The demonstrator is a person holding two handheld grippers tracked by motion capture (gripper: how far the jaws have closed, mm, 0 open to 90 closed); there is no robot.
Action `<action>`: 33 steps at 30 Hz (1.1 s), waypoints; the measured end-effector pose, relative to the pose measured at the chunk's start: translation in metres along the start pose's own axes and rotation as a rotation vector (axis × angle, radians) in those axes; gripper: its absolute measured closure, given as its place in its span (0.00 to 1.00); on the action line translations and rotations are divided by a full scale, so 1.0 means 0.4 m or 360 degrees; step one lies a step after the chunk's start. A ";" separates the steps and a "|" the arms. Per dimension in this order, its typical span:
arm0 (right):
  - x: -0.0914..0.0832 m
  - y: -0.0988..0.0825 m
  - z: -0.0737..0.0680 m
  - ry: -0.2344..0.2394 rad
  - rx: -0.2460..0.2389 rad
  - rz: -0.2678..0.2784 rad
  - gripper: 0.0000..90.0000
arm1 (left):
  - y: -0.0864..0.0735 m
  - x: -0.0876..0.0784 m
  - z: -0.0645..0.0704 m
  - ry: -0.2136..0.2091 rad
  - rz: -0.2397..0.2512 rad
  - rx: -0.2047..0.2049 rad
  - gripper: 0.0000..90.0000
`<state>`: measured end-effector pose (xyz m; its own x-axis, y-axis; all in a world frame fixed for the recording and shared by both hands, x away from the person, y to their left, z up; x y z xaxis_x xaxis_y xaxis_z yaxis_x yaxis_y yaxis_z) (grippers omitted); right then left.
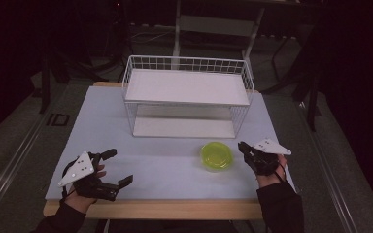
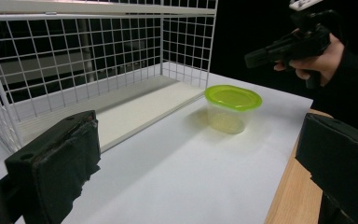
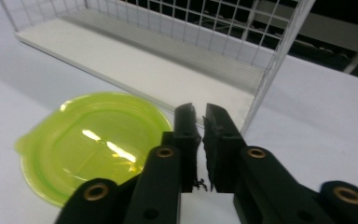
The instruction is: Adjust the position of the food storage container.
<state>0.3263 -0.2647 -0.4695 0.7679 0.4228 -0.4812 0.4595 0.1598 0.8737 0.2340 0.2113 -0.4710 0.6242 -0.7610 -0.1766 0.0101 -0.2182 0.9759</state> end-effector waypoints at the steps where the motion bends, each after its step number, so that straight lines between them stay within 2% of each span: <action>1: 0.006 -0.003 0.003 -0.0007 0.0015 -0.0009 0.97 | 0.000 0.000 0.000 -0.0001 0.0000 0.0000 0.00; 2: 0.011 -0.005 0.005 -0.0011 0.0020 -0.0016 1.00 | 0.000 0.000 0.000 -0.0001 0.0000 0.0000 0.00; 12: 0.067 -0.033 0.006 0.0018 0.0035 -0.0168 1.00 | 0.000 0.001 0.001 -0.0004 0.0002 0.0000 0.00; 14: 0.075 -0.038 0.005 0.0002 0.0021 -0.0187 1.00 | 0.000 0.001 0.000 -0.0004 0.0002 0.0001 0.00; 21: 0.102 -0.050 0.026 -0.0047 0.0093 -0.0257 1.00 | 0.000 0.001 0.001 -0.0009 0.0000 0.0001 0.00; 26: 0.120 -0.061 0.033 -0.0009 0.0134 -0.0310 1.00 | -0.001 0.001 -0.001 -0.0011 0.0000 -0.0002 0.00; 33: 0.138 -0.073 0.020 0.0032 0.0105 -0.0384 1.00 | 0.000 0.001 0.001 -0.0012 0.0002 -0.0002 0.00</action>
<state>0.3585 -0.2531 -0.5222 0.6238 0.3970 -0.6733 0.6571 0.2001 0.7268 0.2340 0.2109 -0.4712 0.6184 -0.7658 -0.1762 0.0101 -0.2165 0.9762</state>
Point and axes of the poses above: each handheld gripper's, and its own axes: x roughly forward along the jaws, y roughly out of its top, z roughly to its right, the point moved 1 cm from there along x, roughly forward along the jaws, and after that the axes turned 11 degrees about x, right-handed, at the moved point
